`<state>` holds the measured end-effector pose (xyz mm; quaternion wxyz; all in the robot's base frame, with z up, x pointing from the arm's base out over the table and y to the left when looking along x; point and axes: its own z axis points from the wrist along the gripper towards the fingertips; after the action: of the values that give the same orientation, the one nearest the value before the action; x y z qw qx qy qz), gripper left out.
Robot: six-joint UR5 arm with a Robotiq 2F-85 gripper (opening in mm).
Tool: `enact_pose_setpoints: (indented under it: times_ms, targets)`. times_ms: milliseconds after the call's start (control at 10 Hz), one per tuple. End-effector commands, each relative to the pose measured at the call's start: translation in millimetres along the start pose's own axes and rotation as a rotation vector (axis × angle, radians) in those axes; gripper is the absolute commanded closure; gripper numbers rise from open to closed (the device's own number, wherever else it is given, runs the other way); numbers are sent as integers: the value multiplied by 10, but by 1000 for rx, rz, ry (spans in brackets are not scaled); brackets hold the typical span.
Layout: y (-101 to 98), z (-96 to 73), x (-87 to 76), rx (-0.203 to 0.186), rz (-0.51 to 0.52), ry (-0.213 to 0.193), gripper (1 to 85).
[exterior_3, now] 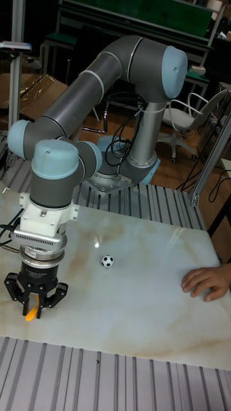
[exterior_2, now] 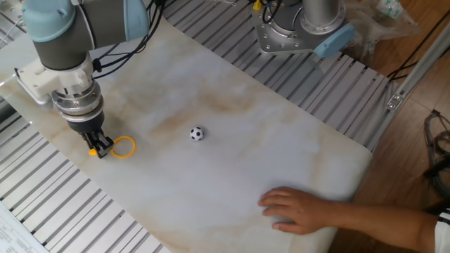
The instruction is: Attach the bubble ring to the ball
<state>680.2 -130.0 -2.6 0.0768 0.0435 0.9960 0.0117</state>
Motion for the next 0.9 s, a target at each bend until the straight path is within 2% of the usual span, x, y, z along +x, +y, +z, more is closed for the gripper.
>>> enact_pose_setpoints:
  times_ms: [0,100,300,500,600,800]
  targets:
    - [3,-18,9,-15,34,8,587]
    - [-14,-65,12,-19,35,13,610]
    - [-76,-122,29,-5,53,30,740]
    - [-49,-134,44,21,77,41,843]
    - [38,-191,48,16,87,45,843]
    - [271,-414,120,-7,115,52,843]
